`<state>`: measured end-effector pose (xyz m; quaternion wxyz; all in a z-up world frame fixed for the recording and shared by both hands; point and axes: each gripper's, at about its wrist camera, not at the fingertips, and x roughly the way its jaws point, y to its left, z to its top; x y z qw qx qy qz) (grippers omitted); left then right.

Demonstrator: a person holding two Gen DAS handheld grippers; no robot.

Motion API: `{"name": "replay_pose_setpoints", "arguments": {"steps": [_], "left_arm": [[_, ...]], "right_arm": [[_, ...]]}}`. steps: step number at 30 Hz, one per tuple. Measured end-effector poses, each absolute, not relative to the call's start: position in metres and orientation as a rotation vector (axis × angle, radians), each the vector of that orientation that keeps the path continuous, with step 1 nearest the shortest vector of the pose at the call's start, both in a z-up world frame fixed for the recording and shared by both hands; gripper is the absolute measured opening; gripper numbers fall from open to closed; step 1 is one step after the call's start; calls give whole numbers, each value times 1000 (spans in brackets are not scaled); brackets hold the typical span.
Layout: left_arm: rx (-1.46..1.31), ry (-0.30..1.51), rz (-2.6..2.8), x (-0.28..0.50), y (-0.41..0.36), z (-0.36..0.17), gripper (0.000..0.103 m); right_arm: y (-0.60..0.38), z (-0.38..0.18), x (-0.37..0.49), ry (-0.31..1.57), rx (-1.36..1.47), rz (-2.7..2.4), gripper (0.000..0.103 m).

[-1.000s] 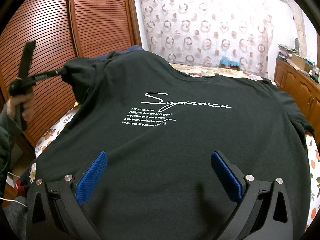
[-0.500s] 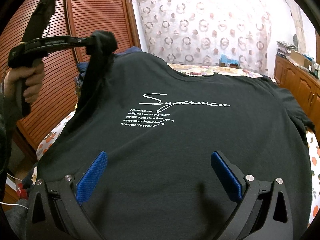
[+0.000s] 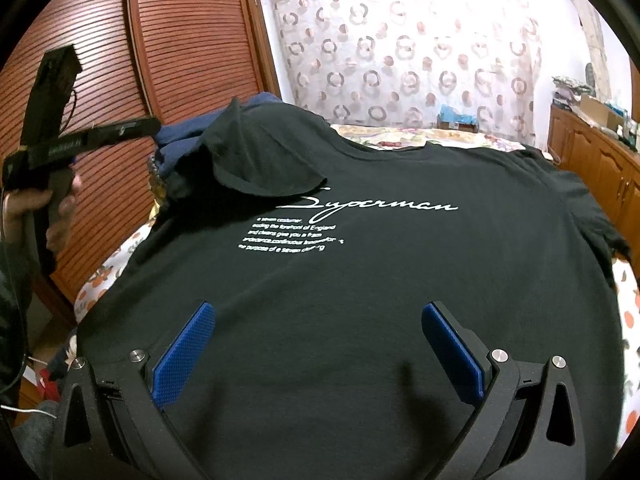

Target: Fold small clothes

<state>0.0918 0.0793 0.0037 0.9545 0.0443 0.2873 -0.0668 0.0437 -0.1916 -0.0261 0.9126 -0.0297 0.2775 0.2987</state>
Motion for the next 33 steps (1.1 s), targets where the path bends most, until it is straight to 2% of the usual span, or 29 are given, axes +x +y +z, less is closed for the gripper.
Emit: {"name": "replay_pose_setpoints", "arguments": {"steps": [11, 23, 33], "left_arm": [[70, 618, -153, 93, 72, -21, 83], [3, 695, -111, 86, 87, -59, 78], [-12, 669, -158, 79, 65, -50, 78]], "right_arm": [[-172, 30, 68, 438, -155, 589, 103], [-168, 13, 100, 489, -147, 600, 103], [-229, 22, 125, 532, -158, 471, 103]]}}
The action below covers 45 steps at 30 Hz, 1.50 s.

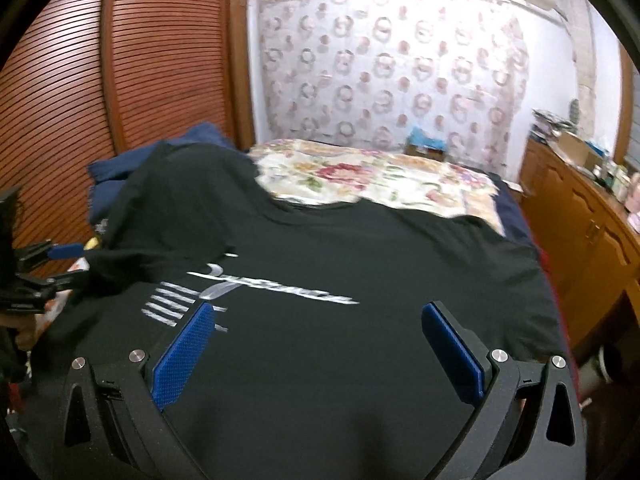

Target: Fold small clothes

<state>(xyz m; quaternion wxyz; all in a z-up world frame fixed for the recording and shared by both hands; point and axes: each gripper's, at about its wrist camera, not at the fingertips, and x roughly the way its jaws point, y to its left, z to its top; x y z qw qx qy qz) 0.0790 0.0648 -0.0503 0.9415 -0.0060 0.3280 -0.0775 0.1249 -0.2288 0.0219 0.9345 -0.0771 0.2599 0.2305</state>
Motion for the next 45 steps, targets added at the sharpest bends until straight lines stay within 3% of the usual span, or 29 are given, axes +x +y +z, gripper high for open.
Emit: {"name": "replay_pose_setpoints", "arguments": {"steps": [11, 26, 38, 41, 45], "left_arm": [[42, 655, -274, 120, 9, -32, 78], [147, 755, -400, 199, -68, -41, 78], [152, 859, -407, 234, -83, -66, 78], [149, 876, -407, 238, -84, -71, 78], [145, 896, -416, 241, -86, -77, 78]], "right_arm": [[-325, 22, 171, 610, -94, 248, 102], [-348, 25, 232, 736, 39, 178, 100], [-349, 21, 250, 819, 105, 281, 76], [-355, 24, 245, 832, 116, 306, 63], [-360, 30, 243, 831, 117, 339, 36]]}}
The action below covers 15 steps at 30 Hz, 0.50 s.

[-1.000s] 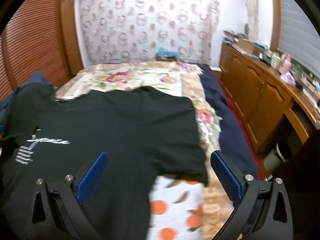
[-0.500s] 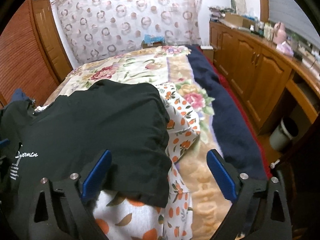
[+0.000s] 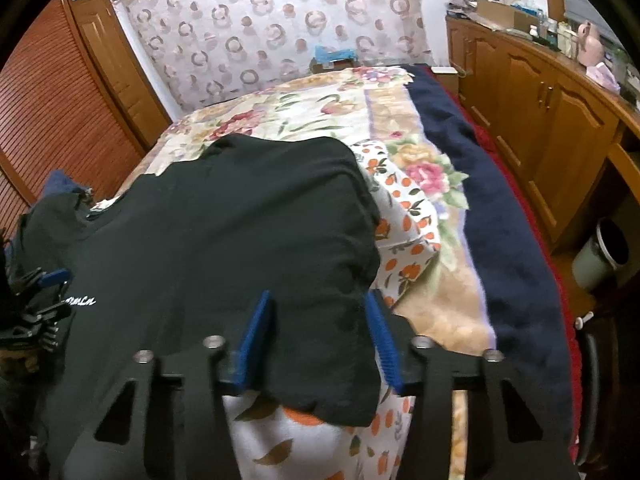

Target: Fold small clothes

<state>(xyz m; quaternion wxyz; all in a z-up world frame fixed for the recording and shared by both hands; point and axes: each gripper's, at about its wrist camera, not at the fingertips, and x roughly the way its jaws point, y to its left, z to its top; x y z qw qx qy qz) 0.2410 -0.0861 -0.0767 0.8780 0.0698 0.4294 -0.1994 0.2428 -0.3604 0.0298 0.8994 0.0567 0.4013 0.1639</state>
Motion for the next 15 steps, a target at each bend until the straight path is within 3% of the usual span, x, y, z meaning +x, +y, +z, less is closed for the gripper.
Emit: {"name": "replay_pose_setpoints", "arguments": {"steps": [2, 6, 8, 10, 15], "left_arm": [[159, 888, -410, 245, -88, -78, 79], [188, 891, -412, 244, -95, -78, 85], [196, 892, -411, 245, -95, -80, 86], [202, 900, -410, 246, -95, -81, 96], [202, 903, -409, 247, -94, -82, 96]], "right_arm": [[-359, 31, 245, 820, 70, 309, 31], [-359, 35, 239, 789, -20, 264, 6], [-359, 41, 232, 760, -40, 258, 3], [-356, 47, 227, 722, -50, 258, 2], [-344, 70, 211, 624, -56, 298, 2]]}}
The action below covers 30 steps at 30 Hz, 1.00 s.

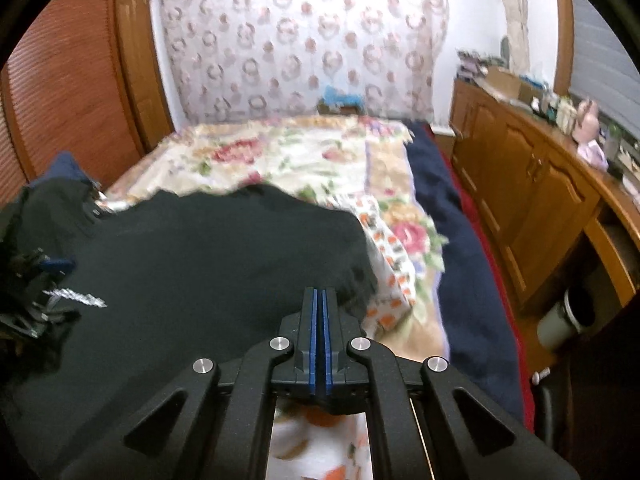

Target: Fold small clothes

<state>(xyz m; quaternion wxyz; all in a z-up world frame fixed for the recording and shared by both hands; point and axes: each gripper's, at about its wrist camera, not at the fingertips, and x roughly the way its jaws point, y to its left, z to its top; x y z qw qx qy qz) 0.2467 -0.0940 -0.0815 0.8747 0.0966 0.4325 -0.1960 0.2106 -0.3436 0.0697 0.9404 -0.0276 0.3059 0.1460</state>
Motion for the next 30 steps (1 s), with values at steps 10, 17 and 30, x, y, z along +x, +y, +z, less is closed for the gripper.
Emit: {"name": "replay_pose_setpoints", "arguments": {"steps": [10, 17, 30], "left_arm": [[127, 837, -420, 241, -79, -63, 96], [78, 704, -426, 220, -58, -25, 96], [76, 693, -425, 222, -43, -29, 96]], "right_arm": [[-295, 47, 184, 657, -92, 469, 2], [-297, 10, 177, 773, -74, 440, 5], [-342, 11, 179, 778, 66, 219, 58]]}}
